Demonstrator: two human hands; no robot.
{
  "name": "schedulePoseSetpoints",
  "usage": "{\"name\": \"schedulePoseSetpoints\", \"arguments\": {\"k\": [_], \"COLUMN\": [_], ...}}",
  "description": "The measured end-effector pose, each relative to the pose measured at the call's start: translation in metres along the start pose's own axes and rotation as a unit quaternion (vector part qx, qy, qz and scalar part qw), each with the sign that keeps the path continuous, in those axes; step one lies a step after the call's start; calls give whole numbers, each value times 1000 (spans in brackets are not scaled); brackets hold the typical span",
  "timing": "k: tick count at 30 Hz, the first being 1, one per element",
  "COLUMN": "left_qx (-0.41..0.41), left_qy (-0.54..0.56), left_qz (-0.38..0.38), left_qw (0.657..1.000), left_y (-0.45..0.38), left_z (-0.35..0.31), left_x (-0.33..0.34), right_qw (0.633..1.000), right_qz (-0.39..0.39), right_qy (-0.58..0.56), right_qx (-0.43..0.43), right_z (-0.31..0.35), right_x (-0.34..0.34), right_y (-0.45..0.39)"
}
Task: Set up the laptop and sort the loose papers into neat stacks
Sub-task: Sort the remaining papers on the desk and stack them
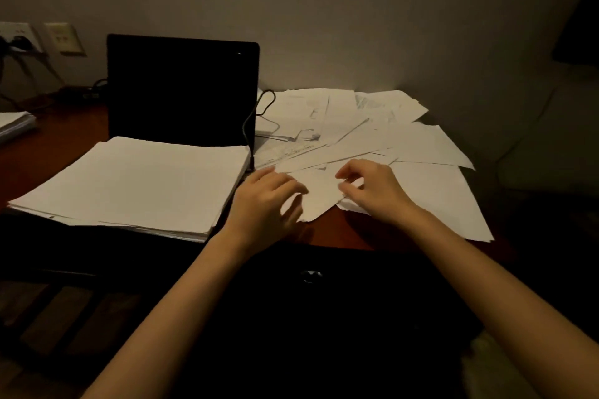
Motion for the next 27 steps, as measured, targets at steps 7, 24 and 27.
{"name": "schedulePoseSetpoints", "arguments": {"k": [7, 24, 27], "left_qx": [-148, -94, -66], "left_qy": [-81, -126, -141], "left_qz": [402, 435, 461], "left_qw": [900, 886, 874], "left_y": [-9, -28, -32], "left_z": [-11, -23, -27], "left_x": [66, 79, 79], "right_qw": [971, 963, 962], "right_qz": [74, 41, 41], "right_qy": [175, 252, 260], "right_qx": [-147, -86, -71], "right_z": [-12, 5, 7], "right_x": [-7, -6, -4], "right_y": [26, 42, 41]}}
Point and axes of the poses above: each hand's wrist, its own y-axis away from the middle knuckle, its own x-axis out of the palm, z = x × y, the point moved 4 cm from there along -y, towards the middle knuckle, and after that the axes turned 15 degrees about -z, right-handed, at the moved point
